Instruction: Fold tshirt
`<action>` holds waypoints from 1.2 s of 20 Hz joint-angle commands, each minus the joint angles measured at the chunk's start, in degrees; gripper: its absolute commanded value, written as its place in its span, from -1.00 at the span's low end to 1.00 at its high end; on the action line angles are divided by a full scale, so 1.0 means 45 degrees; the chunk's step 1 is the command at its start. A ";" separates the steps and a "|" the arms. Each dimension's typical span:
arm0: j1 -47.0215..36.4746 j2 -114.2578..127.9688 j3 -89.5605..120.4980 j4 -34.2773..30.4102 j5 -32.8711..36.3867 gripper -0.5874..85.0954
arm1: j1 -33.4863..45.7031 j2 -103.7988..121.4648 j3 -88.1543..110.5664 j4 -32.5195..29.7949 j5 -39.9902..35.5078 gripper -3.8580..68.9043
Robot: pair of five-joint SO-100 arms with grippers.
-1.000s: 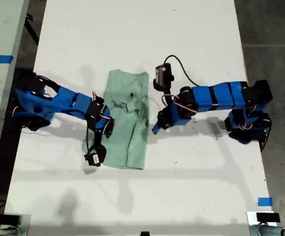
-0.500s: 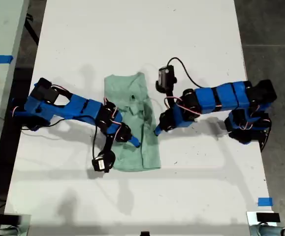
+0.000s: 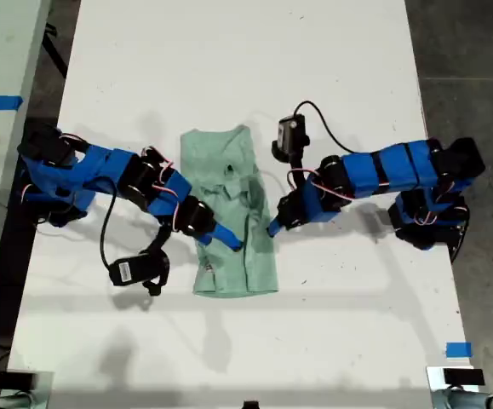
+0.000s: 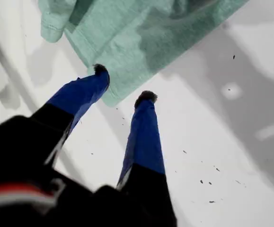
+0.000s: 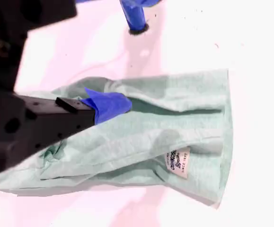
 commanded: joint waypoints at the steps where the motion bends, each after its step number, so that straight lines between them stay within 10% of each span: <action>1: 0.0000 0.1426 -0.0820 0.0762 -0.0137 -0.29 | -0.0195 0.1133 -0.0098 -0.0352 0.0059 -0.46; 12: 0.0684 0.1895 0.2031 0.3672 -0.2734 -0.24 | -0.0410 0.1289 -0.0078 -0.0293 0.0078 -0.47; 17: 0.1035 0.7246 1.0410 -0.3125 -0.4551 -0.37 | -0.1035 0.1113 -0.0059 -0.0352 0.0488 -0.48; 24: 0.1641 0.5957 0.9805 -0.3770 -0.4863 -0.33 | -0.2148 -0.0449 -0.1191 -0.0742 0.0918 -0.21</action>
